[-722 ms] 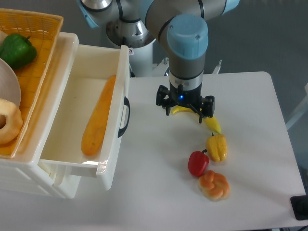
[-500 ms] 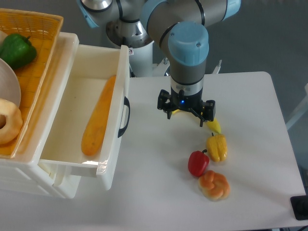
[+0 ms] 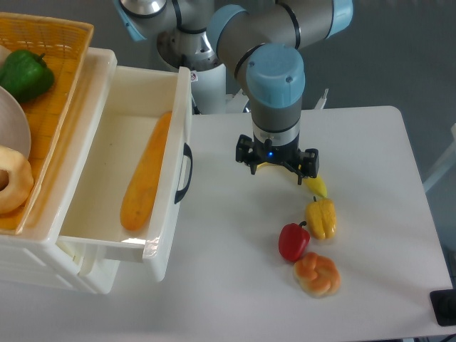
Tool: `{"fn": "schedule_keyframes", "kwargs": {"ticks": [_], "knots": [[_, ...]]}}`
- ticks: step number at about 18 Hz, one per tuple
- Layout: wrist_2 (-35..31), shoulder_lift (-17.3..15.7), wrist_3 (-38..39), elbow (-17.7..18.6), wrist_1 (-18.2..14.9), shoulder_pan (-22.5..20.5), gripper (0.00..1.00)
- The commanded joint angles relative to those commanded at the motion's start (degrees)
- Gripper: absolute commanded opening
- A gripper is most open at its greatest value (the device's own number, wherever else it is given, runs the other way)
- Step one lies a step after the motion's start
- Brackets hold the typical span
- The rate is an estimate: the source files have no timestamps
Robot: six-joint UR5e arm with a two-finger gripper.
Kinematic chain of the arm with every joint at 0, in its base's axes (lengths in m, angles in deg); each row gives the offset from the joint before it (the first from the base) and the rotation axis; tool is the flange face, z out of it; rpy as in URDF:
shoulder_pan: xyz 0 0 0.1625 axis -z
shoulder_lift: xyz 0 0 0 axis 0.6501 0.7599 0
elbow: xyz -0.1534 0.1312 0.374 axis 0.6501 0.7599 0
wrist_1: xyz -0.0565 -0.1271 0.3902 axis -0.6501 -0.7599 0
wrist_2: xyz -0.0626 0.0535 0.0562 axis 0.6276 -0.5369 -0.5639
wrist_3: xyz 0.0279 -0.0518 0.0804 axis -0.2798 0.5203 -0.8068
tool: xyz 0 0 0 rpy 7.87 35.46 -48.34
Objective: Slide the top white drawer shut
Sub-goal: 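Raise the gripper slightly above the toy banana and open it, then move the gripper toward the open drawer's front handle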
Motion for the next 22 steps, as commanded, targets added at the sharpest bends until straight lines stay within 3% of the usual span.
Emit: {"fn": "schedule_keyframes", "kwargs": {"ticks": [7, 12, 22], "knots": [[0.7, 0.35, 2.99, 0.7, 1.58, -0.18, 1.0], [0.79, 2.37, 4.83, -0.09, 1.49, -0.17, 1.0], [9.4, 6.15, 9.14, 0.62, 1.76, 0.7, 1.0]]}}
